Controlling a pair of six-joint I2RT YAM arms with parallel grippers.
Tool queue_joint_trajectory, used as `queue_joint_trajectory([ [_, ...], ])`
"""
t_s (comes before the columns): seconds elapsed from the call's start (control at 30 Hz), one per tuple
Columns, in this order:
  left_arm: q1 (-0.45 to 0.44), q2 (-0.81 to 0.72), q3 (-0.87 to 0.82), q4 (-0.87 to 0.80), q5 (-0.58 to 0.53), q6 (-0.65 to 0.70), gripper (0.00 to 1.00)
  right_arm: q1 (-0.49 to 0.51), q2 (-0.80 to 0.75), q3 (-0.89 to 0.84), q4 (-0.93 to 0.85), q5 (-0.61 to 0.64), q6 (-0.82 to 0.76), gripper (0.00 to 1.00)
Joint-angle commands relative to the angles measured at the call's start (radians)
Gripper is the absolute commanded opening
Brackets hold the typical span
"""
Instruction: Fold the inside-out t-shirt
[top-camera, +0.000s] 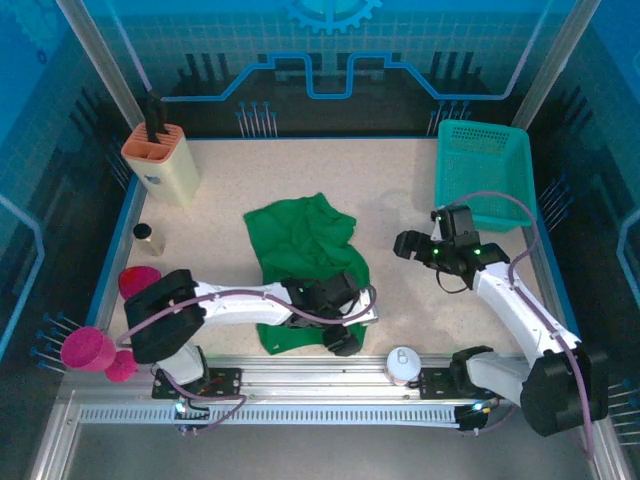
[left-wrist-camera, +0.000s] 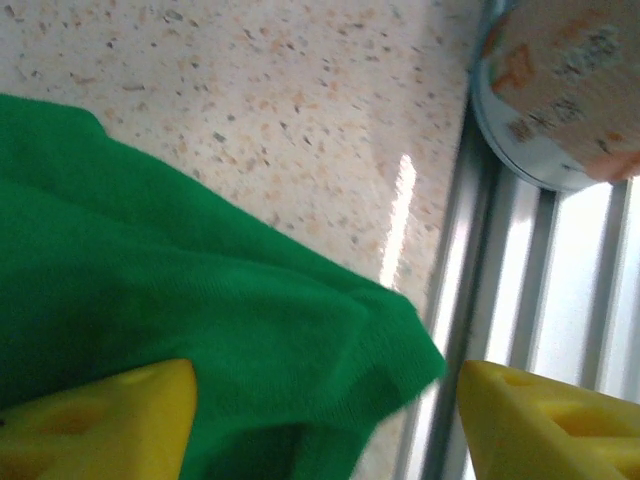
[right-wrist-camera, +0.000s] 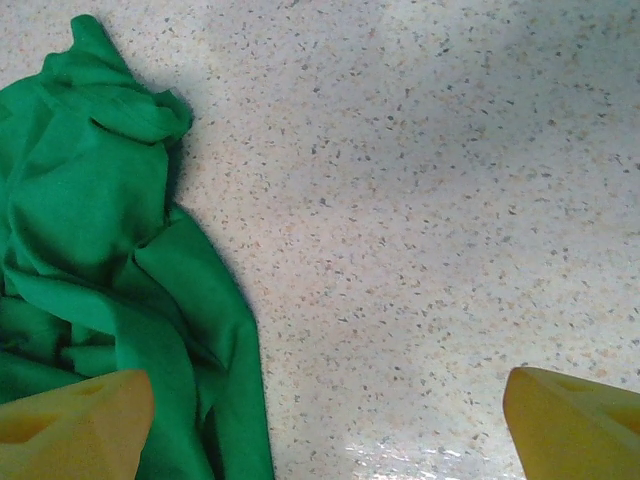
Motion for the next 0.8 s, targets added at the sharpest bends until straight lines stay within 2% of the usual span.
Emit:
queue_joint_trajectory([
  [0.0,-0.012,0.072,0.005,0.168,-0.03,-0.036,0.56,-0.026,-0.025,-0.022,-0.017,-0.016,-0.008,0.92],
  [0.1,-0.013,0.086,-0.017,0.25,-0.102,-0.114,0.23,-0.054,-0.033,-0.02,-0.023,-0.041,-0.012,0.92],
  [0.2,-0.008,0.034,-0.038,0.347,-0.159,-0.163,0.0,-0.074,-0.041,-0.001,-0.044,-0.095,-0.057,0.92],
  [0.27,0.024,-0.003,-0.035,0.389,-0.196,-0.225,0.0,-0.078,-0.049,0.012,-0.055,-0.12,-0.092,0.92],
  [0.33,0.092,-0.035,-0.034,0.437,-0.152,-0.323,0.0,-0.082,-0.063,0.014,-0.045,-0.16,-0.112,0.91],
  [0.47,0.278,-0.06,-0.018,0.537,-0.045,-0.64,0.0,-0.03,-0.1,-0.013,0.041,-0.259,-0.182,0.82],
  [0.57,0.384,-0.06,0.043,0.513,0.007,-0.798,0.0,0.11,-0.098,-0.013,0.088,-0.324,-0.253,0.83],
  [0.63,0.424,-0.067,0.06,0.52,0.0,-0.868,0.0,0.223,-0.092,-0.037,0.123,-0.326,-0.302,0.84],
  [0.77,0.49,-0.068,0.081,0.531,-0.016,-1.024,0.0,0.471,-0.066,-0.199,0.322,-0.168,-0.416,0.84],
])
